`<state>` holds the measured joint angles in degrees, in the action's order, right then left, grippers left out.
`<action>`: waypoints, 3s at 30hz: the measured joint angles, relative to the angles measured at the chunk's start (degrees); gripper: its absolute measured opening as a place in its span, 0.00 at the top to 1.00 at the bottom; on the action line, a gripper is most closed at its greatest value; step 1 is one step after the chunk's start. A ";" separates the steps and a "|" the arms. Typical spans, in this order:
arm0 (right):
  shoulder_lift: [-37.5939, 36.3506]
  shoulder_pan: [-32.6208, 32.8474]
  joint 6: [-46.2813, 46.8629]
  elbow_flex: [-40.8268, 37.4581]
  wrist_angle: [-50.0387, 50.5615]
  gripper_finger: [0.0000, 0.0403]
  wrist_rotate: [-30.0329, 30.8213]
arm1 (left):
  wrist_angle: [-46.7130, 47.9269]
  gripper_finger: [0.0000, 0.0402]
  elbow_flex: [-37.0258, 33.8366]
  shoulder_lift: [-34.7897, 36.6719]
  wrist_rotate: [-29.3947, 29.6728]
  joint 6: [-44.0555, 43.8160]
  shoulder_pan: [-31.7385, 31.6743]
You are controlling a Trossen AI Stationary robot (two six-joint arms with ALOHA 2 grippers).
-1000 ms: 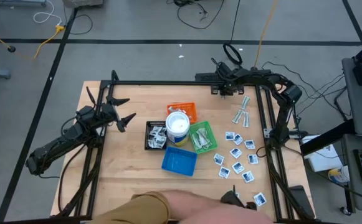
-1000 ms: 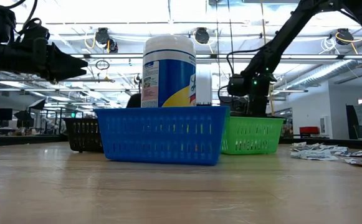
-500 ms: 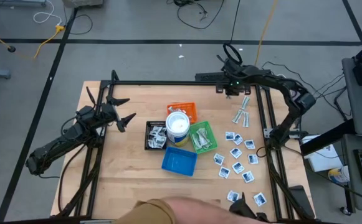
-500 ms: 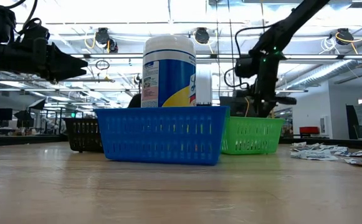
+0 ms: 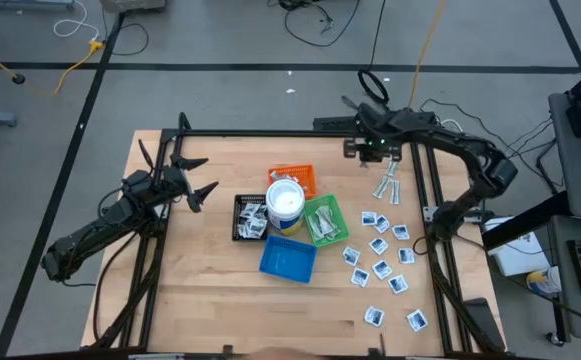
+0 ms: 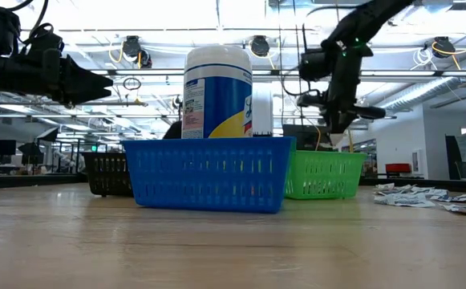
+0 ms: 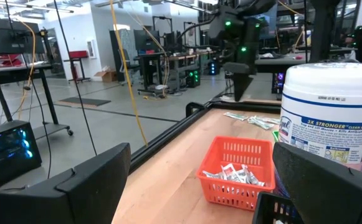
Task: Pick & Place First Aid Supplies
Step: Put the green bandage pack into the green bin
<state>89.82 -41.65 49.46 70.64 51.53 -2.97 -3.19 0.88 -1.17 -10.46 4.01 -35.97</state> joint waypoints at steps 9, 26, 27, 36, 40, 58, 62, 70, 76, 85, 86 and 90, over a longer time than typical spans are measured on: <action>-0.26 15.28 7.13 0.01 -0.70 1.00 -0.15 | 0.01 0.01 0.01 0.00 0.00 0.00 0.00; 0.69 35.86 22.28 0.03 -6.11 1.00 3.20 | 0.01 0.01 0.01 0.02 0.00 0.00 0.00; 1.71 36.02 22.25 0.05 -6.38 1.00 3.14 | -0.01 0.01 0.00 0.01 0.00 0.00 0.00; 7.80 36.15 21.18 -0.01 -9.73 1.00 2.94 | 0.00 0.01 0.01 0.00 0.00 0.00 0.00; 8.80 36.15 20.60 -0.03 -11.38 1.00 2.75 | 0.01 0.01 0.01 0.01 0.00 0.00 0.00; 8.59 36.19 20.34 0.01 -13.38 0.76 2.73 | 0.01 0.01 0.01 0.00 0.00 0.02 0.00; 8.59 36.19 20.34 -0.01 -13.38 0.65 2.72 | 0.01 0.01 0.01 0.02 0.00 0.00 0.00; 6.89 35.64 17.86 -0.05 -12.68 0.64 2.88 | 0.01 0.01 0.01 0.01 0.00 0.01 0.00; 4.76 33.05 14.95 -0.12 -11.41 0.68 3.06 | 0.01 0.01 0.01 0.01 0.00 0.00 0.00; 0.84 27.63 11.40 -0.03 -8.37 0.72 3.59 | 0.01 0.01 0.01 0.00 0.00 0.00 0.00; 0.40 27.08 11.04 -0.03 -7.56 0.72 4.45 | 0.01 0.01 0.00 0.01 0.00 0.00 0.00; -0.89 24.94 10.61 -0.03 -5.93 0.72 6.16 | 0.01 0.01 0.00 0.01 0.00 0.00 0.00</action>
<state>88.93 -16.70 60.08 70.61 45.60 3.19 -3.18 0.87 -1.16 -10.46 4.01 -35.97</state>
